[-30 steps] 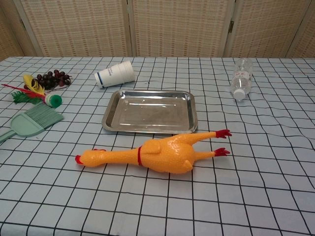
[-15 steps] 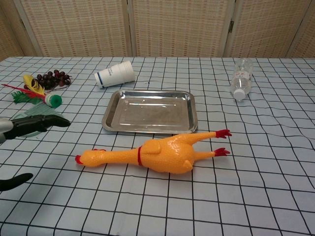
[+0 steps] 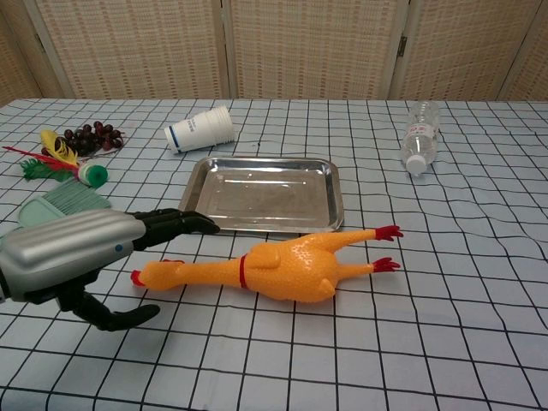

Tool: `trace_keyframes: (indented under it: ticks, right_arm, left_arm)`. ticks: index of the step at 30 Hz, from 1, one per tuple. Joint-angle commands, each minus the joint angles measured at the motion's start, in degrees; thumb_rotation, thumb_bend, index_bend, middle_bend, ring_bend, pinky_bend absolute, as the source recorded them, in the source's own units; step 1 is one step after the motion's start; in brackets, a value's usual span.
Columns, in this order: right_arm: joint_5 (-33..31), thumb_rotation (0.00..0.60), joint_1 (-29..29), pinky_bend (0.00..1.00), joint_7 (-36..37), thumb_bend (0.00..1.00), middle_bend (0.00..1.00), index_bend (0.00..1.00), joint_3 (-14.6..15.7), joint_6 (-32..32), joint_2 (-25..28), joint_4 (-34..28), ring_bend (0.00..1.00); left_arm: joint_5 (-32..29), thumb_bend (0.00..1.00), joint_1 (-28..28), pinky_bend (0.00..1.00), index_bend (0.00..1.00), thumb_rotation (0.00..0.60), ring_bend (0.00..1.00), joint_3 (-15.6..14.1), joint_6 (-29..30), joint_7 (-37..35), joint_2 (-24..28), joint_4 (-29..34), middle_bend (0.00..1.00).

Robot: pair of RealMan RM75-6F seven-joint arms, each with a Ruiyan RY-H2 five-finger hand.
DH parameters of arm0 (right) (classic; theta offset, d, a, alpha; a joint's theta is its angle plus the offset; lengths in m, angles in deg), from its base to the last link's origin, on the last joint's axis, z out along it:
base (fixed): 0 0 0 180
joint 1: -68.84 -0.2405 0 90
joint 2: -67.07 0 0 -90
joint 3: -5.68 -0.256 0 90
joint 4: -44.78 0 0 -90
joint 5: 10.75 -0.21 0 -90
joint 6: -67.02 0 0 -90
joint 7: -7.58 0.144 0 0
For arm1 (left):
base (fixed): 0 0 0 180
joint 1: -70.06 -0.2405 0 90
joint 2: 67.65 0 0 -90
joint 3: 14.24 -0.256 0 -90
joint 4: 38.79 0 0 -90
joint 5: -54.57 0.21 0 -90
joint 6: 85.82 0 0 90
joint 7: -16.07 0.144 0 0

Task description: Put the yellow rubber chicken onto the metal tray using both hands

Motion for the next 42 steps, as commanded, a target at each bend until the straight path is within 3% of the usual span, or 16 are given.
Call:
trace_keyframes:
  ticks: [1, 21, 27, 32, 35, 42]
  right_arm:
    - [-0.5, 0.6, -0.18, 0.0, 0.29, 0.15, 0.0, 0.0, -0.15, 0.51, 0.11, 0.12, 0.0]
    - [-1.35, 0.6, -0.61, 0.0, 0.86, 0.15, 0.0, 0.0, -0.22, 1.65, 0.34, 0.11, 0.0]
    - [-1.57, 0.6, -0.59, 0.0, 1.11, 0.15, 0.0, 0.0, -0.25, 1.7, 0.58, 0.12, 0.0]
    - [-1.49, 0.6, -0.7, 0.0, 1.09, 0.15, 0.0, 0.0, -0.01, 2.12, 0.72, -0.06, 0.0]
    - [-1.38, 0.6, -0.67, 0.0, 1.12, 0.15, 0.0, 0.0, 0.05, 2.04, 0.82, -0.18, 0.0]
    - [-1.01, 0.6, -0.58, 0.0, 1.45, 0.15, 0.0, 0.0, 0.21, 1.77, 1.1, -0.45, 0.0]
  left_arm:
    - [-2.13, 0.39, 1.59, 0.14, 0.03, 0.6, 0.0, 1.5, -1.22, 2.34, -3.07, -3.08, 0.0]
    - [-8.79, 0.39, 6.7, 0.13, 0.14, 0.6, 0.0, 2.29, -5.79, 6.94, -10.49, -10.49, 0.0]
    - [-8.22, 0.38, 6.98, 0.13, 0.43, 0.6, 0.01, 2.04, -3.69, 5.13, -12.29, -12.58, 0.06]
    - [-6.25, 0.42, 6.47, 0.14, 0.66, 0.6, 0.07, 1.79, 0.56, 2.53, -14.42, -15.21, 0.17]
    - [-5.85, 0.46, 6.3, 0.15, 0.73, 0.6, 0.12, 1.75, 2.03, 1.25, -15.29, -16.68, 0.24]
    - [-5.85, 0.46, 6.63, 0.18, 0.78, 0.6, 0.15, 1.2, 2.31, 0.48, -15.22, -17.79, 0.28]
